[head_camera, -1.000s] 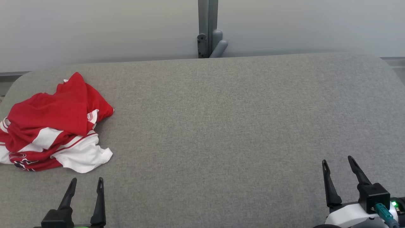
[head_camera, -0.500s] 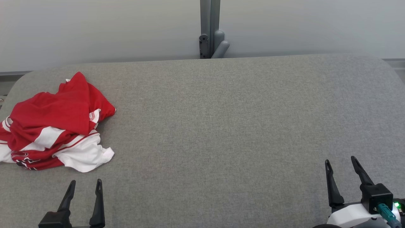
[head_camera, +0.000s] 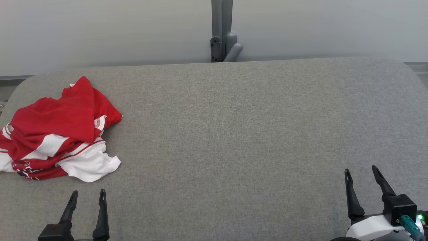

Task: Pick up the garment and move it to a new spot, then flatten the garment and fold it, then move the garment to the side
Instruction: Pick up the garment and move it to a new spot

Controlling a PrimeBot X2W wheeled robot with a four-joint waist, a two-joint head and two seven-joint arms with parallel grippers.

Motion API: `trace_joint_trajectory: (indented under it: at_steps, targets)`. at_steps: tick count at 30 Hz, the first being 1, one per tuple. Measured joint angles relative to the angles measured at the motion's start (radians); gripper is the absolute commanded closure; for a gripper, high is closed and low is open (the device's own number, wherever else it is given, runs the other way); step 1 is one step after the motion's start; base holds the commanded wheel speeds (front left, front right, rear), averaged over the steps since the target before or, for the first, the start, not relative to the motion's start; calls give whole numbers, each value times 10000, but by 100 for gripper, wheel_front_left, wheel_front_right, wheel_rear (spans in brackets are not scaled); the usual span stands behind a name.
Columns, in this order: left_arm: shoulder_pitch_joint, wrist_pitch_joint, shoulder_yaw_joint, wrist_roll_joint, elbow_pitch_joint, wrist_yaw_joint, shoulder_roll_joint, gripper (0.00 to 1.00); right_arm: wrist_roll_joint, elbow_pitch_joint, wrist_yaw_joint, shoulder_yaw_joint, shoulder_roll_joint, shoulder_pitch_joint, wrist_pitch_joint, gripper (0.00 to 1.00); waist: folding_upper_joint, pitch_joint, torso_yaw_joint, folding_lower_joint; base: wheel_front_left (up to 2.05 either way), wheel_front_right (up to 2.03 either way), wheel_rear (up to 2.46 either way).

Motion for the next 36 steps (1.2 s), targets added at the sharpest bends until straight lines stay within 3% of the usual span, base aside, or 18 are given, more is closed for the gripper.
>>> trace_joint_trajectory:
  at_steps: [18,36]
  targets:
    - [-52,0,-67,2,-6,0,-13,0,88,-4,0,19,17,-14,0,0,0,-10,286,0,0,0,0]
    - [392,-15,577,48,-86,0,21,0,546,203,0,978,27,-58,0,0,0,-184,2831,0,0,0,0]
